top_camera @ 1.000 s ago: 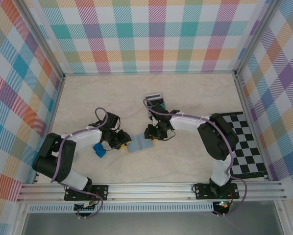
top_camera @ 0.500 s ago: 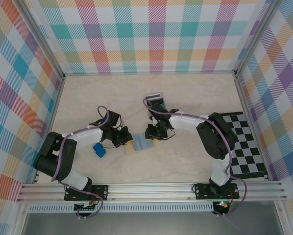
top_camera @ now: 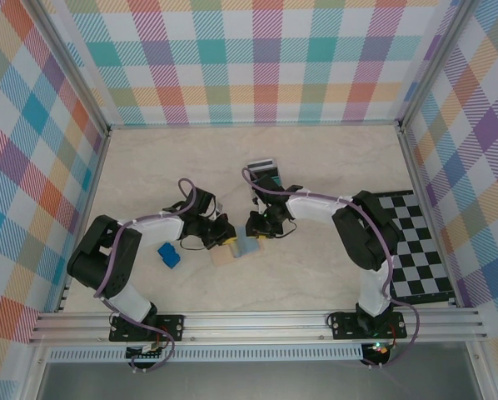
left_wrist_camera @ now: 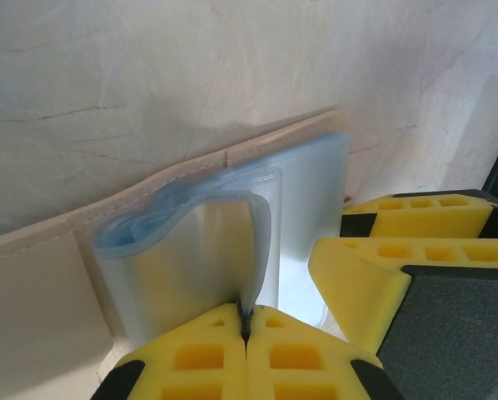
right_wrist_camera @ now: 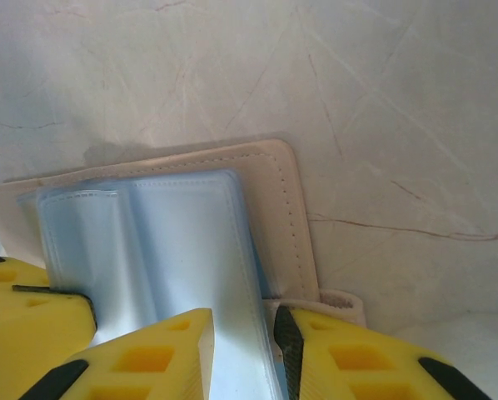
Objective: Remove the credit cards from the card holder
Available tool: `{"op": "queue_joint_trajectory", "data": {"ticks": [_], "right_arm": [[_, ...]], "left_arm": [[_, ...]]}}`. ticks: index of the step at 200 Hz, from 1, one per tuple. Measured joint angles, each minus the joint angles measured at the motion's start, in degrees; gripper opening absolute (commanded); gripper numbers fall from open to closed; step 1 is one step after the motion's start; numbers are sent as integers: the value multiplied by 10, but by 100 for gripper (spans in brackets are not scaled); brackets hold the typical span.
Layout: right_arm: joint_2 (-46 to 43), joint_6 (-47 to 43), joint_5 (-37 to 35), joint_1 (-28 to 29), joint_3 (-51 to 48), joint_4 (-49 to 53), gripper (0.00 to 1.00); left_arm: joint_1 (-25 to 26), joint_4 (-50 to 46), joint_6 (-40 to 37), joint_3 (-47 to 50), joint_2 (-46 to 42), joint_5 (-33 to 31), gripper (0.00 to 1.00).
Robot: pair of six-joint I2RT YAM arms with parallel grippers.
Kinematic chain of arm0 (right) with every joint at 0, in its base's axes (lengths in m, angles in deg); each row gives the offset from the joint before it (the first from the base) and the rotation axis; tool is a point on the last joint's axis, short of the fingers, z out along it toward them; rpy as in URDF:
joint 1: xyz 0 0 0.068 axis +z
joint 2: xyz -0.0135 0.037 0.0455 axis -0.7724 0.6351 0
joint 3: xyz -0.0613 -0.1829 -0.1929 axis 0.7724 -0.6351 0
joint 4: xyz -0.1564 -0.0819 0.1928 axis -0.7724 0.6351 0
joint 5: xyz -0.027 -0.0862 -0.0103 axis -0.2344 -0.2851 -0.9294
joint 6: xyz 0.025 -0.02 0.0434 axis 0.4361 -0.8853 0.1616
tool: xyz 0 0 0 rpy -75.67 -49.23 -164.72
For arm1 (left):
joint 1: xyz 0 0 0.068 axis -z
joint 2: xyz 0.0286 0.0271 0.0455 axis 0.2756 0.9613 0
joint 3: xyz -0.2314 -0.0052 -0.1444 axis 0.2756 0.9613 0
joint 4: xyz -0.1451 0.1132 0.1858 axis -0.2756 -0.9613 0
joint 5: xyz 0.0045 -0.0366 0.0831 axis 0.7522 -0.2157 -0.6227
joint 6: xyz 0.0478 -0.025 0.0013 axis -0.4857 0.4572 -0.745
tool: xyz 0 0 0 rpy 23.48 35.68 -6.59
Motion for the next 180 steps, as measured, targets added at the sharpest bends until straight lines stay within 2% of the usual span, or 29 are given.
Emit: {"op": "queue_joint_trajectory", "data": {"ticks": [19,37,58,85,97,135,153,158,180], "right_arm": [[-2,0,0,1,-1,-1,31],[-6,0,-3,4,-3,-7,34],[-24,3,-11,8,-19,-16,44],[-80,3,-33,10,-38,-14,54],[-112,2,-54,10,-38,-9,60],[-228,-13,-165,10,-38,13,78],[-258,-16,-200,10,-38,16,96],[-268,-26,-231,8,-40,18,99],[-335,-64,-341,0,-64,41,100]], "left_arm": [[0,-2,-1,-7,-2,0,1],[0,-24,-8,-17,-16,-6,16],[-1,-65,-24,-31,-45,-27,34],[-5,-130,-44,-47,-87,-68,42],[-7,-163,-56,-54,-106,-91,49],[-36,-272,-101,-109,-179,-183,73],[-45,-290,-115,-129,-203,-213,84],[-49,-299,-124,-134,-210,-232,87],[-60,-332,-147,-146,-254,-322,97]]}}
